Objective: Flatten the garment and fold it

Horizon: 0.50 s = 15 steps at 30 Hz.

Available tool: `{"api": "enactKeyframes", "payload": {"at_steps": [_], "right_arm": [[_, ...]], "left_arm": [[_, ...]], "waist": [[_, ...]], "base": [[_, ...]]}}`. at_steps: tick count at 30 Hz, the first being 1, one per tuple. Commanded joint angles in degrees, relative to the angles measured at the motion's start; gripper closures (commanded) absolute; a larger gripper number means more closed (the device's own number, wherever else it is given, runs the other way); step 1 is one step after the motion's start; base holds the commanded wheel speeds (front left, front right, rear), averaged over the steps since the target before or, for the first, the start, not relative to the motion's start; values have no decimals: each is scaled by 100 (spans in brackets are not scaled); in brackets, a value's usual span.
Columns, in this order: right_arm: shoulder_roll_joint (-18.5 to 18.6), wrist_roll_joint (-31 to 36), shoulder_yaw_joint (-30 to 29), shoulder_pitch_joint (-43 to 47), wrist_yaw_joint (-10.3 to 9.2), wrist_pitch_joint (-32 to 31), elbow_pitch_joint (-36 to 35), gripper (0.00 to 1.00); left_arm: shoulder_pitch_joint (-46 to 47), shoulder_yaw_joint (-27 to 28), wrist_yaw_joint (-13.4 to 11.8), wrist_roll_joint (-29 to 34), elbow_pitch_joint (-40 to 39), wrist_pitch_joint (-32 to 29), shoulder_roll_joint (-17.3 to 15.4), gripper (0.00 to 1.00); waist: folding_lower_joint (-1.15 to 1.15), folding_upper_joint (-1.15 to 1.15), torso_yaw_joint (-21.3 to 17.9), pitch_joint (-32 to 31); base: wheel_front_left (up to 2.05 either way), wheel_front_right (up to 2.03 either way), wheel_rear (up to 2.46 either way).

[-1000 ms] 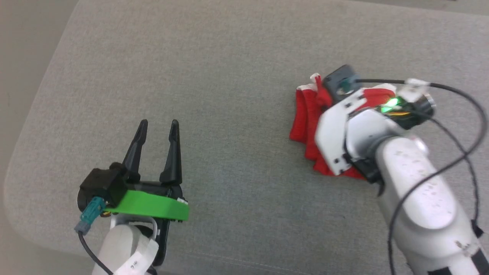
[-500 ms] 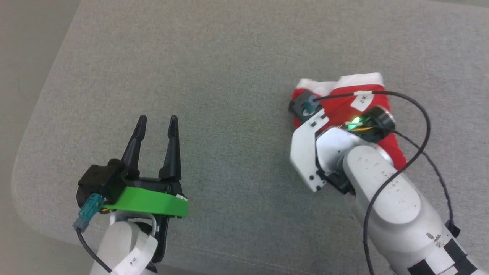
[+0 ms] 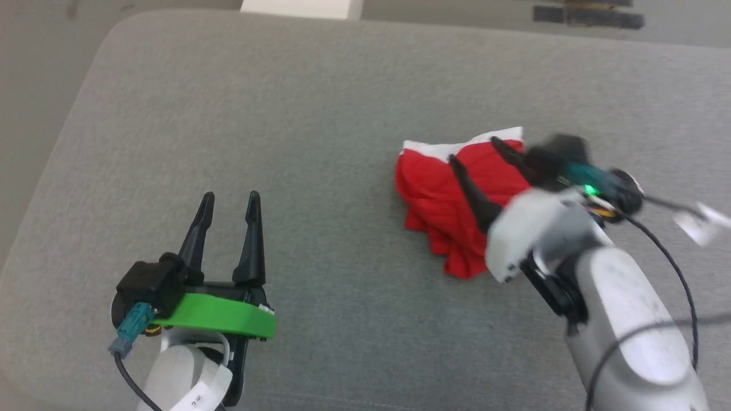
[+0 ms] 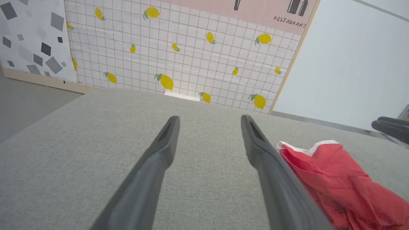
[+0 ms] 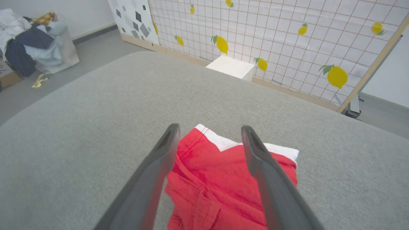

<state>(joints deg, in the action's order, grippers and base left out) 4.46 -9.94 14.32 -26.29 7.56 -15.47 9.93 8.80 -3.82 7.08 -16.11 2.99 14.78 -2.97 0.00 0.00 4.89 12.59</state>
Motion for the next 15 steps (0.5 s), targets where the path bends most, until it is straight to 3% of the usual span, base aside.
{"api": "enactKeyframes", "payload": {"at_steps": [1,7,15], "right_arm": [[-61,54,-198,256,-8,311,-142,0],[-148,77,-973,1115,-8,1574,-493,0],[-156,159,-1292,1897,-8,2667,-347,0]], "left_arm": [[-85,29,41,34,8,22,9,0],[-236,133,35,55,52,22,9,0],[-480,287,36,105,76,22,9,0]], "waist": [[0,0,-267,-256],[0,0,-581,-528],[0,0,-912,-754]], "base": [[0,0,0],[0,0,0],[0,0,0]]}}
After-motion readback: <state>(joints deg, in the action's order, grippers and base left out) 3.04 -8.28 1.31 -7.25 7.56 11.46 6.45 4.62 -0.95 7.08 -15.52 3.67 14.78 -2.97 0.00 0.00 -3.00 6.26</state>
